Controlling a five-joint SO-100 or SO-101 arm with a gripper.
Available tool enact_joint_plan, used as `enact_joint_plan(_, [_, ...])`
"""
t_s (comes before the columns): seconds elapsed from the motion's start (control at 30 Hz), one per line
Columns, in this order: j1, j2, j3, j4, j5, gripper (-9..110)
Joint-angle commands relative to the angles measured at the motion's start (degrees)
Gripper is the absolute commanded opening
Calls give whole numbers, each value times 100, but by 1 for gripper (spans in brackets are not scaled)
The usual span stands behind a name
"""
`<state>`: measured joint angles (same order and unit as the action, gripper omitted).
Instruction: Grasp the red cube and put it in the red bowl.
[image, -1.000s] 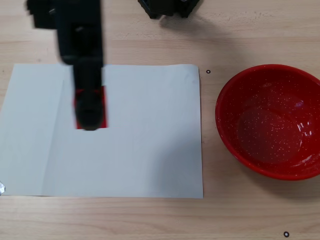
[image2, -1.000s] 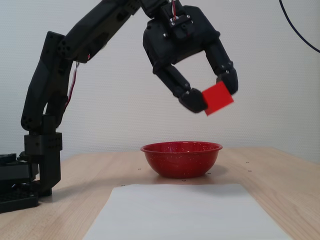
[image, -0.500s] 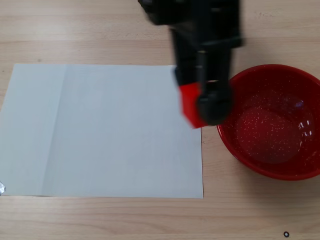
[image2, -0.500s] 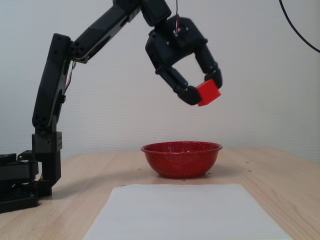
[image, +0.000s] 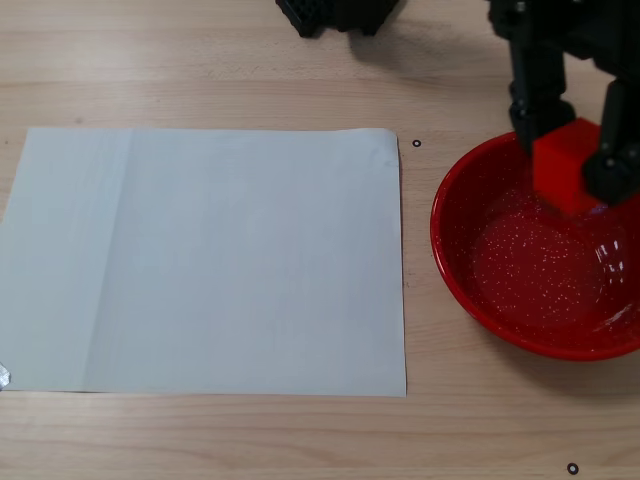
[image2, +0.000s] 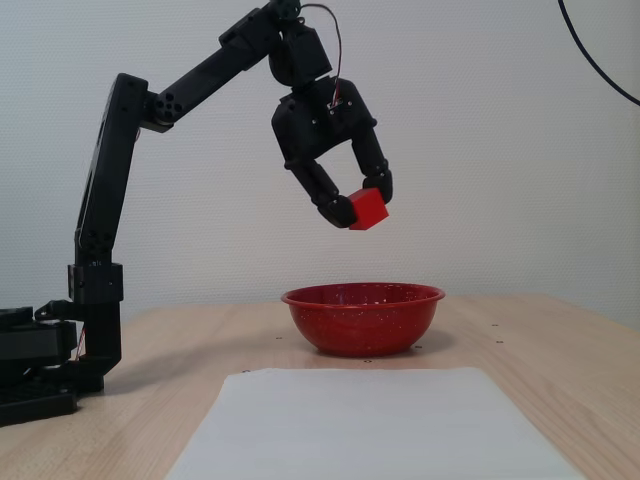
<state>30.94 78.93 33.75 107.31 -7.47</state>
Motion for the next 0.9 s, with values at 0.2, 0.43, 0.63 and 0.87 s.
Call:
enact_joint_plan(0.2, [70,264,-18,-211,-44,0])
enact_joint_plan(0.43, [193,-246,26,-211,-105,0])
enact_joint_plan(0.63, [264,-668,-105,-211,-167,0])
enact_joint_plan(0.87, [237,-1028,-290,-211,-229,0])
